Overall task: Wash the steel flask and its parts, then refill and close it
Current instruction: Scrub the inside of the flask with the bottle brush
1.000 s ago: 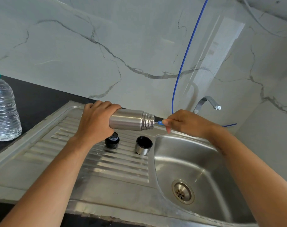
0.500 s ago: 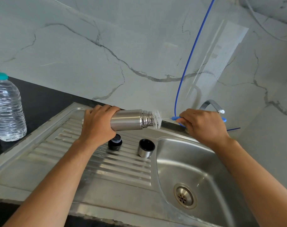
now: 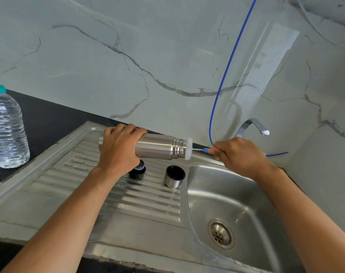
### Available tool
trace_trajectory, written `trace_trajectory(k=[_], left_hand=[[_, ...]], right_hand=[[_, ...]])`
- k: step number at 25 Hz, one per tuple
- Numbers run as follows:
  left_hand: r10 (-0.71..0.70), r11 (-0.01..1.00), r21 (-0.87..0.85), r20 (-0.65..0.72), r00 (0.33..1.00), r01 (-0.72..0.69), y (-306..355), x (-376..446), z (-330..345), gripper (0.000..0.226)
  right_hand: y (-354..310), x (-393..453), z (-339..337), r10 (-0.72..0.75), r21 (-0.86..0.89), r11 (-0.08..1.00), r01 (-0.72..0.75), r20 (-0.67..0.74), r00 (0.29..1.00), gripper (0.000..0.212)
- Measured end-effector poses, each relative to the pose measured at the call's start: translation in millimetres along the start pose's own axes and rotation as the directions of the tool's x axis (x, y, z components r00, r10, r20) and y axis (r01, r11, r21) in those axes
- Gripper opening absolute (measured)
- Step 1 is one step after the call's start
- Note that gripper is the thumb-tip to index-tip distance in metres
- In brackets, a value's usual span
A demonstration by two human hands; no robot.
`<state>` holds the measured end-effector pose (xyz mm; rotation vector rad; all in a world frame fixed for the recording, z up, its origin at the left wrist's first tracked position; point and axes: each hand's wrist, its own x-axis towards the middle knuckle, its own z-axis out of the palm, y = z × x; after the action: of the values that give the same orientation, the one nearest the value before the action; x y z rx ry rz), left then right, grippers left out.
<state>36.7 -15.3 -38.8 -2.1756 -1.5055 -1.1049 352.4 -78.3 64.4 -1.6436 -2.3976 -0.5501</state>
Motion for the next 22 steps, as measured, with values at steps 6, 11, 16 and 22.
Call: trace_trajectory(k=[6,11,16,22], left_hand=[[0.002,0.999,-0.036,-0.017,1.0,-0.002,-7,4,-2,0.076],[-0.028,0.996,-0.083,0.012,1.0,0.029,-15,4,-3,0.08],[-0.058,0.996,-0.074,0.015,0.998,0.059,-23,4,-3,0.079],[0.029,0.998,-0.058,-0.028,0.999,-0.03,-1,2,0,0.077]], right_hand=[[-24,13,-6,-0.08,0.025,0.997,0.079,0.05,0.996,0.043],[-25,7,1,-0.26,-0.263,0.943,0.205,-0.195,0.946,0.044],[-5,-2,-8,-0.236,-0.232,0.96,0.159,-0.356,0.904,0.044],[-30,18,-5,-0.027,0.087,0.996,0.016,0.128,0.991,0.041]])
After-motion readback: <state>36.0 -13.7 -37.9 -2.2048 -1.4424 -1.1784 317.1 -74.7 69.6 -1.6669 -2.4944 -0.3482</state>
